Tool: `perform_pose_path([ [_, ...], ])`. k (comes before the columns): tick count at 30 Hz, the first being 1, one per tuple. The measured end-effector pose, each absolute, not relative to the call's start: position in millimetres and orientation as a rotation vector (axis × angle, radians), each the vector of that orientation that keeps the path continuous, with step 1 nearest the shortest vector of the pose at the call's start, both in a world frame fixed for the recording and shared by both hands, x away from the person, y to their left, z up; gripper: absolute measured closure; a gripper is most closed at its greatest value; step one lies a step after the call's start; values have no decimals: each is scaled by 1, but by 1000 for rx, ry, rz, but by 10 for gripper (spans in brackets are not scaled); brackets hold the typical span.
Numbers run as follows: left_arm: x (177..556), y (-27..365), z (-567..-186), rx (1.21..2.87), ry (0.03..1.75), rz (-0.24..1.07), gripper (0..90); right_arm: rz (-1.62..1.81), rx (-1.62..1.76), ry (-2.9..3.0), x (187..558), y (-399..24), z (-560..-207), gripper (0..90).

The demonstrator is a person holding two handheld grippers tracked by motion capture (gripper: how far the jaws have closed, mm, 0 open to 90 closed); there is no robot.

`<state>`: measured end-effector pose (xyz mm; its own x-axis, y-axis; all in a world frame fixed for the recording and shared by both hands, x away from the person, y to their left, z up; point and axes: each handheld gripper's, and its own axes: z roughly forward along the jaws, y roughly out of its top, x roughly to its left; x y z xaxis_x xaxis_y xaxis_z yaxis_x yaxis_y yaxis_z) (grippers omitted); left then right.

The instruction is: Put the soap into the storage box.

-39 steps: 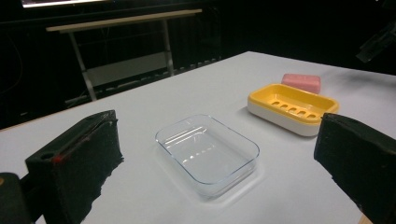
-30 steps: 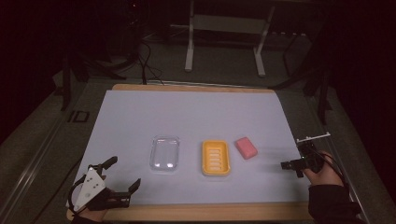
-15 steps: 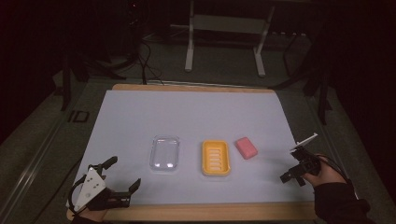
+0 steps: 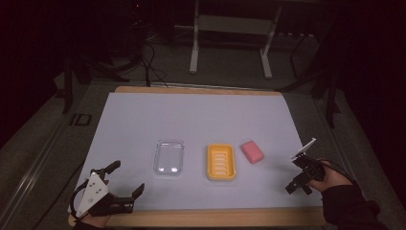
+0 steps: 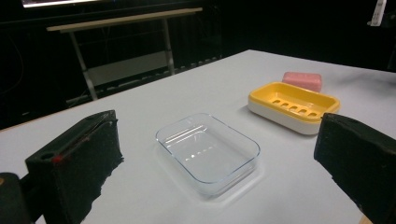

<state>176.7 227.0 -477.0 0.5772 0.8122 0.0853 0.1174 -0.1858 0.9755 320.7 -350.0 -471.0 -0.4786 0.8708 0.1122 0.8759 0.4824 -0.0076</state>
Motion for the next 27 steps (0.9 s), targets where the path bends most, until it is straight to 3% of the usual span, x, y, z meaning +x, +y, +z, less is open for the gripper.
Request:
perform_pose_path([
  [27,177,227,-477,1658,784,751,10,-151,-1428,-2733,333,-301,-474,161],
])
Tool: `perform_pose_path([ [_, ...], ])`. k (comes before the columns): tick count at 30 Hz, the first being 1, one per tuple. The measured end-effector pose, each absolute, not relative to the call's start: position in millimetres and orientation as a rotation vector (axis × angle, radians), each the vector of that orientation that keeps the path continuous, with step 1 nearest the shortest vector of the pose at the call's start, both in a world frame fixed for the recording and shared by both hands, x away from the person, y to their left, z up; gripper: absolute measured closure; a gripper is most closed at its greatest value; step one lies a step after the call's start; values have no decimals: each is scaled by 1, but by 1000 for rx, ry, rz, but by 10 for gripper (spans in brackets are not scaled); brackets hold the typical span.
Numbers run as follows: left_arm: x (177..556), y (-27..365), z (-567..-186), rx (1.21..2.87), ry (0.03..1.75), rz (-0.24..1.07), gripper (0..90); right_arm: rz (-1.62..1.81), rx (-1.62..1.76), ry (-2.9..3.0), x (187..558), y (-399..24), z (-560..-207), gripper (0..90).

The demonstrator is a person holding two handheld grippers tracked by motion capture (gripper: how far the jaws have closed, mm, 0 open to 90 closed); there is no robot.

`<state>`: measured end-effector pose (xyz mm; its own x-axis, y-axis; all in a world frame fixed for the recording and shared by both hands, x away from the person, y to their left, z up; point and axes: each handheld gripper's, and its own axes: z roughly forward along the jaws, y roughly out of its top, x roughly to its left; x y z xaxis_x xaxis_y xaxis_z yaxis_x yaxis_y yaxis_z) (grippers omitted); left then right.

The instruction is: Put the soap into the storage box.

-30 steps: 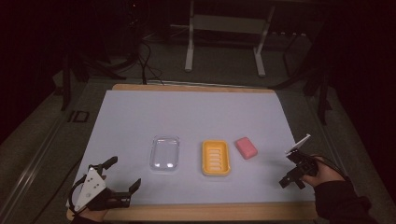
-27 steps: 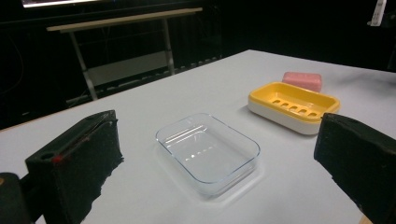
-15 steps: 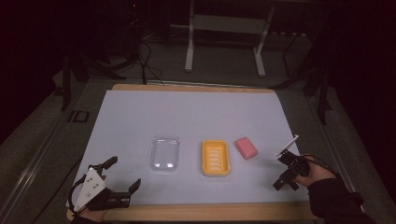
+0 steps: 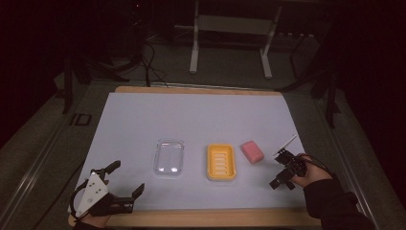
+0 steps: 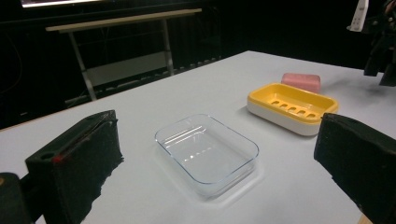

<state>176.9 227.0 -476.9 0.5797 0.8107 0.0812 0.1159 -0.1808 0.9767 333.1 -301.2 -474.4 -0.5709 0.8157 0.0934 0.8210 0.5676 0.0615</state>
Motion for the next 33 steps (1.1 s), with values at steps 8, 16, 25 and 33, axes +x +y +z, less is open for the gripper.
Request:
perform_pose_path([
  [8,177,227,-477,1660,785,748,10,-162,-1420,-2761,341,-287,-478,149],
  [16,177,227,-478,1670,781,745,10,-300,-1439,-2813,351,-280,-473,133],
  [25,177,226,-478,1669,779,744,10,-399,-1435,-2851,361,-270,-468,111],
  [33,177,227,-477,1667,776,742,10,-432,-1433,-2899,371,-260,-473,110],
])
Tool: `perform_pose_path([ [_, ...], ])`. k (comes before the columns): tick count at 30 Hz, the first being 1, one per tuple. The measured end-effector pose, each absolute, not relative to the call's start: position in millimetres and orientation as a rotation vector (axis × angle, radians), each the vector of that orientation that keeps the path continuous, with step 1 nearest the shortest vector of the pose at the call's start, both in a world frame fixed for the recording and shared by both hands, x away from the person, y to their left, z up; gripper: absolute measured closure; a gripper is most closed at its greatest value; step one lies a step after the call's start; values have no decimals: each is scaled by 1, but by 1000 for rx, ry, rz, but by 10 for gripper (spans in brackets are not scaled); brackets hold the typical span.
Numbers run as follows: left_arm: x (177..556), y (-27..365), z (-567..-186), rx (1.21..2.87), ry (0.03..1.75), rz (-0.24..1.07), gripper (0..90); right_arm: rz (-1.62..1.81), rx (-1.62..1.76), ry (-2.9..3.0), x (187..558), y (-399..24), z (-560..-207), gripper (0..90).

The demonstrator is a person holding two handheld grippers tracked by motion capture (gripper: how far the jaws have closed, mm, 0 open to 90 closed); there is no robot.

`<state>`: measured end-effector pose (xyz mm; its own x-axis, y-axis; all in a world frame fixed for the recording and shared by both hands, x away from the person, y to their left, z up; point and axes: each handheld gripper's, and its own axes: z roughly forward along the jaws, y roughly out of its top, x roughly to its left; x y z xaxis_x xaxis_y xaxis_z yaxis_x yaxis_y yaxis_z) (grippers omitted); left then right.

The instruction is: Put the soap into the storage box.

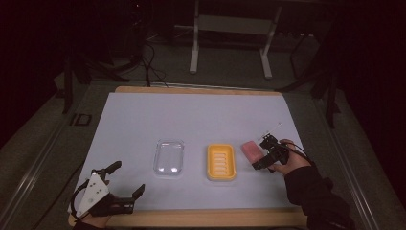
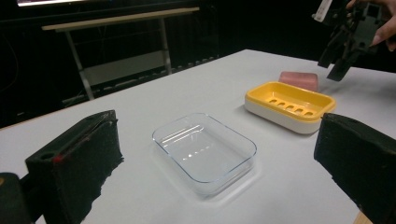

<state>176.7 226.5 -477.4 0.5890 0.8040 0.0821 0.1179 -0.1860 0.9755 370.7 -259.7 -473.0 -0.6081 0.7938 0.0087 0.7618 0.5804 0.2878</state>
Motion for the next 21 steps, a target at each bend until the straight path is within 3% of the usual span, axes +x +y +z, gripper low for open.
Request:
perform_pose_path([
  [21,177,227,-477,1668,775,741,10,518,1347,2661,401,-249,-470,134],
])
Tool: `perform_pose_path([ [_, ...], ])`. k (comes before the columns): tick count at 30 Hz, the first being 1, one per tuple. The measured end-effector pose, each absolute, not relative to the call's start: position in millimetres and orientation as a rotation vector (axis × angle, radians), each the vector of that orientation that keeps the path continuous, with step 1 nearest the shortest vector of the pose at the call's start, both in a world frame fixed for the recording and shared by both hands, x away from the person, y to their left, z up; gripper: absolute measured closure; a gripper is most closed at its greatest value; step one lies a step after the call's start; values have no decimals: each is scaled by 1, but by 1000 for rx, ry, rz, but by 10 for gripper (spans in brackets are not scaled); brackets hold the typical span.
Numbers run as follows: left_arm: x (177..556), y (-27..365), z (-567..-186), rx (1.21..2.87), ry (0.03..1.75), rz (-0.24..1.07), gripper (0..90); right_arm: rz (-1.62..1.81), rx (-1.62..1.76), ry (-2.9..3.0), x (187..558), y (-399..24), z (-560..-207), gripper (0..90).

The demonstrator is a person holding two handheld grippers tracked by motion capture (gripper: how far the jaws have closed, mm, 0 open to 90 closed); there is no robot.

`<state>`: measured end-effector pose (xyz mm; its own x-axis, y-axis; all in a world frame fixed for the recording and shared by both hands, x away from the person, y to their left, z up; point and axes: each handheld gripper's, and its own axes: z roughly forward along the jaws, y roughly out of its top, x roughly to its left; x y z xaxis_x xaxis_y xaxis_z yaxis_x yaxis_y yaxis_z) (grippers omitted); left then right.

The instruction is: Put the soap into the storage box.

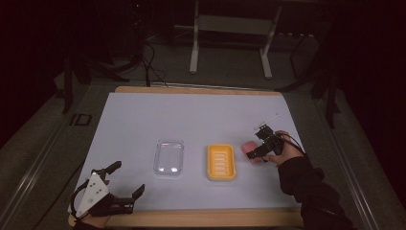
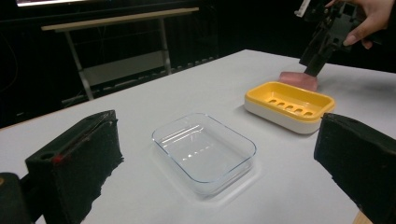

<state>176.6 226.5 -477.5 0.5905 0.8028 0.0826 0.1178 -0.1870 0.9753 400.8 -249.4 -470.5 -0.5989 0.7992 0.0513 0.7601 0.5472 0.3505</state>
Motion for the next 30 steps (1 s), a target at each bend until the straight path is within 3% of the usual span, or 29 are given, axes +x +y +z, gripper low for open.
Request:
perform_pose_path([
  [12,177,226,-478,1675,770,744,10,563,1342,2654,410,-246,-478,153],
  [21,176,225,-478,1682,767,747,10,537,1409,2615,417,-244,-489,264],
  [30,176,225,-478,1683,766,746,10,481,1432,2612,418,-240,-500,265],
])
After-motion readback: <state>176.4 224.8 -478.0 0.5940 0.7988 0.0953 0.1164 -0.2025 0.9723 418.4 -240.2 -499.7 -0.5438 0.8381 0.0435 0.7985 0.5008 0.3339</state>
